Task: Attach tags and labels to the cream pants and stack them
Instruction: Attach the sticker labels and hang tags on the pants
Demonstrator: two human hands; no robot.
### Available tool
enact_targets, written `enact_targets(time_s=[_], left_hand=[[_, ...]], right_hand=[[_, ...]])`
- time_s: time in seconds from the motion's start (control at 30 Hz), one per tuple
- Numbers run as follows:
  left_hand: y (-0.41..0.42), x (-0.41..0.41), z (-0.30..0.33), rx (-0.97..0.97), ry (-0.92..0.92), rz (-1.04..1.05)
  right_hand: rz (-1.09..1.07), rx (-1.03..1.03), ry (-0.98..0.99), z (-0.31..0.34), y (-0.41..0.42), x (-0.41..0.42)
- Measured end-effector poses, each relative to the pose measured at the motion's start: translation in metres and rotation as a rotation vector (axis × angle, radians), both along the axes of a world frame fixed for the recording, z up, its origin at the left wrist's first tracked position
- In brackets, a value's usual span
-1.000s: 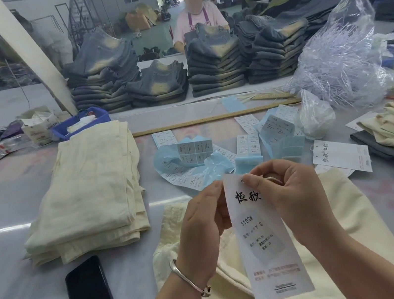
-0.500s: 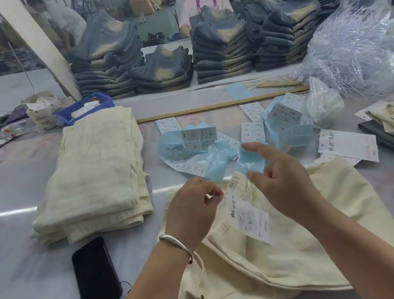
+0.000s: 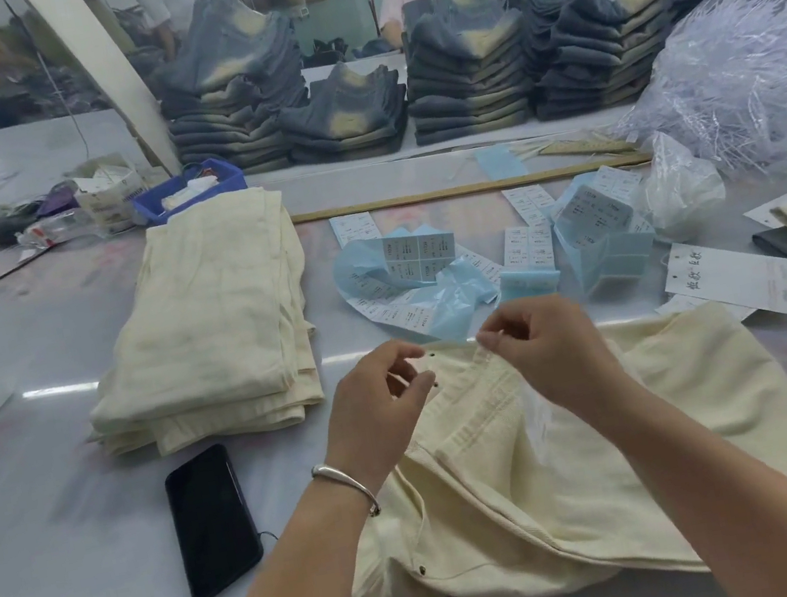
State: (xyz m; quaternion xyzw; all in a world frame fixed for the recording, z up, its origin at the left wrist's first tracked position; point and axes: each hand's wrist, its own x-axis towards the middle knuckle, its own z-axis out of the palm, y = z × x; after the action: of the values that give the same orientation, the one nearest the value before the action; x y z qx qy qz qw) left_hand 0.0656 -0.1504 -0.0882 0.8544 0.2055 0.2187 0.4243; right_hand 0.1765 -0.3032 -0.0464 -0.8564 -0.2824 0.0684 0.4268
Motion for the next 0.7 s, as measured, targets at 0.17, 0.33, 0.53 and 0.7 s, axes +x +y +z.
enact_targets(time_s=[0.17,0.33,0.53,0.7], left_hand=[[0.012,-0.001,-0.037,0.072,0.526,0.097],[0.002,-0.004,-0.055,0.148,0.684,0.015],[-0.01,-0.013,-0.065,0.412,0.581,-0.118],[-0.039,-0.043,-0.084,0.644,0.109,-0.198]], right_hand=[[-0.269,-0.127,-0.606,0.035,-0.015,0.012],[-0.206,-0.103,-0.769,0.047,-0.01,0.009],[0.115,-0.334,-0.358,-0.033,0.023,-0.019],[0.199,-0.326,-0.179,-0.076,0.049,-0.031]])
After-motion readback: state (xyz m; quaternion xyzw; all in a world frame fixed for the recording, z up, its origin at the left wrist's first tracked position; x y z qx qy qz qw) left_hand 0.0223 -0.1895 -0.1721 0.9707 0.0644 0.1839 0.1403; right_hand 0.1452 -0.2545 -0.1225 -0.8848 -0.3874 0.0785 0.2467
